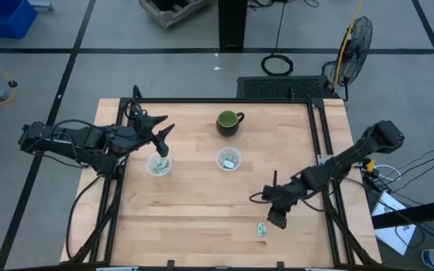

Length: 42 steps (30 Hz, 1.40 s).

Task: Pick and place Stevia / Truvia into bins
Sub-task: Put the white stevia packet into the right transparent container

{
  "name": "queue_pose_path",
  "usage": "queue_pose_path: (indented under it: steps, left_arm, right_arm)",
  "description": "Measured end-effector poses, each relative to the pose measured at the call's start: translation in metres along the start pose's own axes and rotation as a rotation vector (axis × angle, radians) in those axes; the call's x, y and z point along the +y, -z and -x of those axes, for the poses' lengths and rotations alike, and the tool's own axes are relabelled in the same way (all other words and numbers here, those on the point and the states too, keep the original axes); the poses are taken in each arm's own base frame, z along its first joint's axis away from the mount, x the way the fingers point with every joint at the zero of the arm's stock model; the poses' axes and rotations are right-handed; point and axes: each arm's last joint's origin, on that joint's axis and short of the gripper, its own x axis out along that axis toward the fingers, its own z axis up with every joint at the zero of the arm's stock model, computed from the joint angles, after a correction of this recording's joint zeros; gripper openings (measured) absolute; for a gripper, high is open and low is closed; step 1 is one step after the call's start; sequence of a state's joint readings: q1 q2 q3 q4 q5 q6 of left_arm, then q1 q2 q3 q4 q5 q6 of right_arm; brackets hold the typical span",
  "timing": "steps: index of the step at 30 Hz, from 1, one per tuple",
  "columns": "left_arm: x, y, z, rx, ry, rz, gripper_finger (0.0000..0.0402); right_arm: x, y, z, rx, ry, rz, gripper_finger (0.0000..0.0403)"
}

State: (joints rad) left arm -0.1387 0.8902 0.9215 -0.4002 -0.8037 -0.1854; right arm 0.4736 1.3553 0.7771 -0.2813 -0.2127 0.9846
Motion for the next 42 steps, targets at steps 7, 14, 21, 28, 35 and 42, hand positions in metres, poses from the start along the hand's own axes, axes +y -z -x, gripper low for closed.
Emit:
queue_pose_path:
  steps: [7, 14, 21, 28, 35, 42]
  left_arm:
    - [0.000, 0.000, 0.000, 0.000, -0.001, 0.045, 0.0184]
    - [0.000, 0.000, 0.000, -0.002, -0.009, 0.046, 0.0184]
    - [0.000, 0.000, 0.000, -0.002, -0.009, 0.047, 0.0184]
    - [0.000, 0.000, 0.000, -0.002, -0.009, 0.049, 0.0184]
    - [0.001, 0.001, 0.000, 0.008, -0.011, 0.038, 0.0184]
    - [0.001, 0.001, 0.000, 0.009, -0.011, 0.037, 0.0184]
  right_arm:
    - [-0.027, 0.017, -0.023, -0.047, 0.051, 0.009, 0.0100]
    - [-0.022, 0.015, -0.030, -0.098, 0.011, 0.040, 0.0100]
    - [-0.016, 0.021, -0.057, -0.080, -0.032, 0.052, 0.0100]
    - [-0.011, 0.027, -0.071, -0.091, 0.016, 0.083, 0.0100]
    - [-0.013, 0.029, -0.076, -0.080, 0.034, 0.149, 0.0077]
    - [-0.018, 0.020, -0.075, -0.094, 0.038, 0.271, 0.0006]
